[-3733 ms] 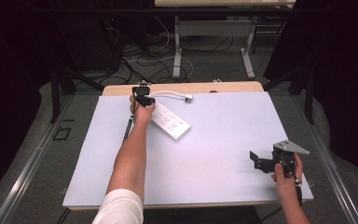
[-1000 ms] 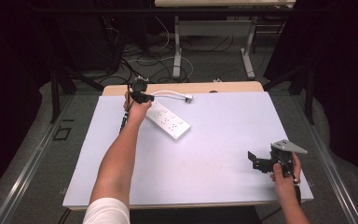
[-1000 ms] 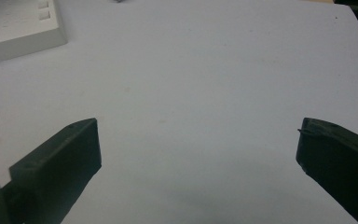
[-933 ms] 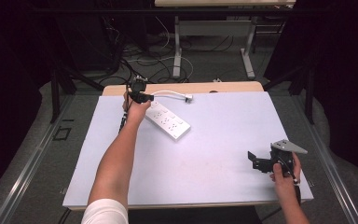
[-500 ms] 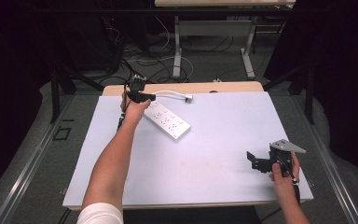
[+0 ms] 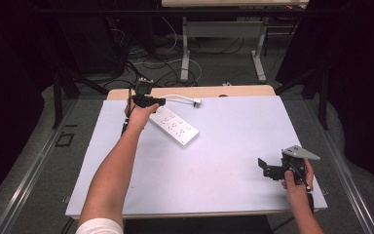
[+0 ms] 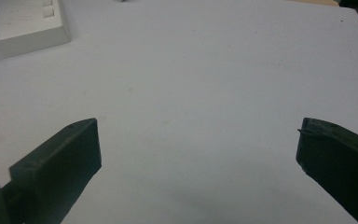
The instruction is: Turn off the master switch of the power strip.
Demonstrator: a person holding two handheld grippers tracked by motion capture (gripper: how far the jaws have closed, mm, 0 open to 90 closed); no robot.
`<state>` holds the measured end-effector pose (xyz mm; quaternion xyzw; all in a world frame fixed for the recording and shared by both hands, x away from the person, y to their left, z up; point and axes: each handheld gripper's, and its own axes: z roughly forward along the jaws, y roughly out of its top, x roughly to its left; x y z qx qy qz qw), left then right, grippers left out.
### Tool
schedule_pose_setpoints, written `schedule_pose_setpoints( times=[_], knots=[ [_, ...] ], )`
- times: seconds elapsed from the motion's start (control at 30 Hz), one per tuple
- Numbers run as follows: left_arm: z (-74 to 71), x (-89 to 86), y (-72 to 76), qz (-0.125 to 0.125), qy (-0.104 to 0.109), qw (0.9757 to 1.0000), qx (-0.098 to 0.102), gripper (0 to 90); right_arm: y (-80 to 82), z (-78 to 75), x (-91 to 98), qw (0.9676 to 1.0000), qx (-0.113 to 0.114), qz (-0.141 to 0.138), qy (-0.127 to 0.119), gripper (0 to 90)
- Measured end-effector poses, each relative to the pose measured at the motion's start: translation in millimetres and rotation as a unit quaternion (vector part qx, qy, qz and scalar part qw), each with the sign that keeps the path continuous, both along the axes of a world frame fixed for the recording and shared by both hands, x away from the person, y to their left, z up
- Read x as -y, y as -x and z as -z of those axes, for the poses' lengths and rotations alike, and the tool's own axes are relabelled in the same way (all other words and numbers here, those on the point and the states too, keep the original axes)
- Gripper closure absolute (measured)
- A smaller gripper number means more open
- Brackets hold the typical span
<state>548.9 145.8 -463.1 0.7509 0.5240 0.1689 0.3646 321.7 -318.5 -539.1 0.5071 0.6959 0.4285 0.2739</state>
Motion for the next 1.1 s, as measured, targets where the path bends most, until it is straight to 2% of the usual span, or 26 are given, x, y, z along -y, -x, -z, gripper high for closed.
schedule_pose_setpoints(
  times=[0.1,0.27,0.3,0.37,0.4,0.53,0.57,0.77,0.87,1.0,1.1],
  knots=[
    [-3.2,0.3,3.3,0.002,-0.011,0.9999,0.007,34.0,0.5,-0.2,-0.2,1.0,0.0,0.005,0.0,0.0],
    [-8.6,0.5,9.2,0.013,-0.011,0.9997,0.016,29.1,0.0,0.8,-0.5,1.0,0.001,0.005,-0.001,0.0],
    [-9.7,0.5,10.8,0.013,-0.018,0.9996,0.019,28.7,0.3,0.3,-0.1,1.0,-0.002,0.001,-0.001,0.0],
    [-11.8,0.5,14.5,0.009,-0.023,0.9994,0.025,28.2,-0.4,0.9,-0.6,0.9999,0.008,0.006,0.001,0.0],
    [-12.3,0.1,15.9,0.009,-0.018,0.9994,0.027,28.1,0.5,0.1,-0.1,1.0,0.001,0.005,0.002,0.0],
    [-13.7,-1.2,21.8,0.012,-0.008,0.9998,0.013,25.9,0.3,0.5,-0.4,1.0,0.001,0.005,-0.002,0.0],
    [-13.8,-1.3,23.5,0.011,-0.002,0.9998,0.014,23.6,0.6,-0.2,0.2,1.0,0.0,0.004,0.003,0.0],
    [-17.3,-4.3,33.6,0.018,0.0,0.9996,0.023,16.3,0.6,-0.6,-0.4,1.0,0.0,-0.002,0.002,0.0],
    [-19.3,-5.1,39.7,0.021,0.011,0.9994,0.024,15.1,0.6,-0.8,-0.7,1.0,0.001,-0.002,0.001,0.0],
    [-23.0,-4.5,47.9,0.029,0.018,0.9993,0.018,6.0,0.6,0.0,-2.6,1.0,0.002,0.003,-0.001,0.0],
    [-26.2,-3.5,54.7,0.038,0.025,0.9988,0.018,3.2,0.8,-0.5,-3.1,1.0,0.001,0.001,0.0,0.0]
  ],
)
